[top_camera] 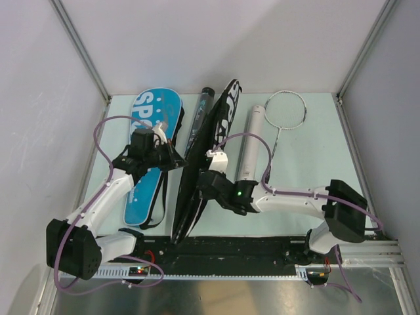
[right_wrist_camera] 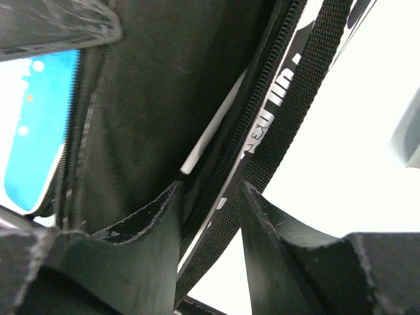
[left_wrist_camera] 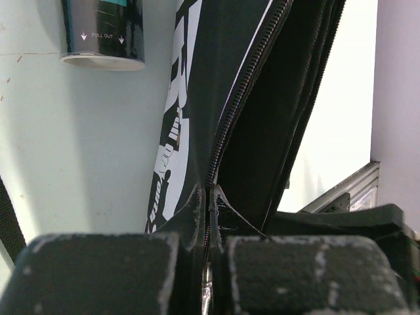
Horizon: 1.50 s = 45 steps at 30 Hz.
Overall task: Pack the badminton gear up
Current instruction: Adjust the racket in the racket bag.
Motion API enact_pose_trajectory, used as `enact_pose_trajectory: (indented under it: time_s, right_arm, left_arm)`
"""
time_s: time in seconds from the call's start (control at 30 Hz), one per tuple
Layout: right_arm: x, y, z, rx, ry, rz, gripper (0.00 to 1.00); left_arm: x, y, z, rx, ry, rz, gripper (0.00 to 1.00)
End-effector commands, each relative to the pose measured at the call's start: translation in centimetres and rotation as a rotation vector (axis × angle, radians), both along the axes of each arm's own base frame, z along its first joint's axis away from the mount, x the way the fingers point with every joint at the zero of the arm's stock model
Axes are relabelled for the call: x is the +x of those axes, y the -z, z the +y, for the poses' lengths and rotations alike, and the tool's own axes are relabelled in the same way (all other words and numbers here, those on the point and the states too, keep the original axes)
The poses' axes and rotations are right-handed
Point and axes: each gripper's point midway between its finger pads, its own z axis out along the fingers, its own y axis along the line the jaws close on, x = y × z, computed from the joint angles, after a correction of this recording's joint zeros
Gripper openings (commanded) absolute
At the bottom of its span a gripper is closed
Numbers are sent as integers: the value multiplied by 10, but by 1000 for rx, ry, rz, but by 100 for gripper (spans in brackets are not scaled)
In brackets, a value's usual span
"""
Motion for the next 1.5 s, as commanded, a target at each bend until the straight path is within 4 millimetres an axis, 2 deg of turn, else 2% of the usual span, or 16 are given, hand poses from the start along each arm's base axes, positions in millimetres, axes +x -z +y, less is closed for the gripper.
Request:
enact_pose_trajectory:
  time_s: [0.0, 0.07, 0.13, 0.27, 0.43, 0.6, 0.7, 0.8, 0.87, 0.97, 1.03, 1.17, 1.3, 1.47]
  right_arm:
    - [-1, -63, 3, 121, 17, -94, 43]
    - [-6, -78, 12, 172, -21, -112, 43]
    - [-12, -84, 20, 200, -57, -112, 43]
    - [-22, -76, 42, 231, -136, -80, 43]
    - [-30, -53, 77, 286, -245, -21, 40]
    - [-28, -52, 90, 311, -278, -49, 38]
    - [-18, -27, 75, 226, -187, -21, 36]
    - [-13, 17, 45, 78, -59, 36, 34]
    - [-17, 45, 27, -14, -16, 68, 33]
    - [-26, 79, 13, -89, 10, 117, 33]
    - [-26, 89, 8, -117, 21, 126, 32]
    - [-19, 97, -8, -177, 65, 116, 31]
    - [-15, 115, -31, -260, 128, 129, 29]
    - [-17, 130, -54, -330, 190, 139, 26]
  left_arm:
    - [10, -30, -3, -28, -3, -96, 0]
    - [9, -28, -4, -33, -1, -88, 0]
    - [9, -26, -5, -35, 3, -78, 0]
    - [9, -25, -5, -36, 3, -74, 0]
    - [6, -27, -7, -48, 4, -71, 0]
    - [3, -29, -6, -57, 4, -74, 0]
    - [2, -34, -7, -68, 5, -81, 0]
    - [3, -39, -7, -70, 2, -97, 0]
    - [4, -42, -6, -70, 0, -105, 0]
    - [4, -41, -6, -70, 0, -102, 0]
    - [4, -37, -6, -67, -2, -91, 0]
    - [5, -33, -5, -66, -7, -76, 0]
    - [7, -39, 0, -71, -23, -94, 0]
    - [14, -46, 15, -12, -53, -112, 0]
